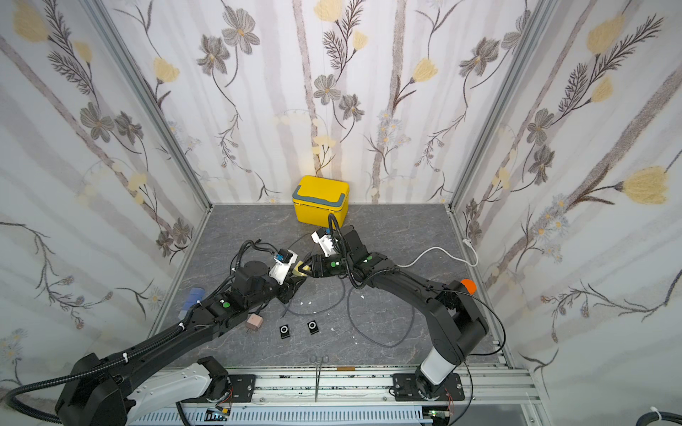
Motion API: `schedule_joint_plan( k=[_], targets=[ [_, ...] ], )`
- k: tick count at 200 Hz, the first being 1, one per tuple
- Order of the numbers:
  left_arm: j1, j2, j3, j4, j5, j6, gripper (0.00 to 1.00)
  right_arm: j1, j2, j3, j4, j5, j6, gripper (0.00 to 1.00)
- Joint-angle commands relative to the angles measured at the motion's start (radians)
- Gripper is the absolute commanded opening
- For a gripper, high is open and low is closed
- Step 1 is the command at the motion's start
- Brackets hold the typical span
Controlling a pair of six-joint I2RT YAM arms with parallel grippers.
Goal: Charge mp3
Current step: Pick up the plug from the center of the board, then insert the plug into the socket.
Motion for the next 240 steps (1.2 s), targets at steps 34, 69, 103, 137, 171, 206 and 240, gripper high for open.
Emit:
schedule_joint_plan(
  k=[34, 69, 103, 137, 171, 206, 240],
  targets=[
    [-0.016, -0.005, -0.009, 0.086, 0.016, 0.014, 0.33, 0.019, 0.038, 0.035, 0.004, -0.028, -0.018, 0.25],
    [-0.02, -0.017, -0.029, 0.136, -0.033, 0.001, 0.51, 0.022, 0.037, 0.035, -0.008, -0.053, -0.025, 0.03],
    [-0.019, -0.05, -0.026, 0.138, -0.109, -0.041, 0.74, 0.021, 0.017, 0.073, -0.13, 0.063, -0.113, 0.0],
    [-0.018, -0.154, -0.028, 0.131, -0.129, -0.102, 0.83, 0.022, 0.005, 0.197, -0.354, 0.307, -0.308, 0.0],
    [0.01, -0.231, 0.007, 0.098, -0.237, -0.195, 0.81, 0.021, -0.02, 0.249, -0.511, 0.58, -0.434, 0.0],
    [0.028, -0.201, 0.075, 0.055, -0.394, -0.302, 0.78, 0.022, -0.08, 0.147, -0.503, 0.741, -0.53, 0.0],
    [0.03, -0.139, 0.103, 0.087, -0.422, -0.329, 0.76, 0.005, -0.131, 0.026, -0.355, 0.825, -0.552, 0.0]
  ],
)
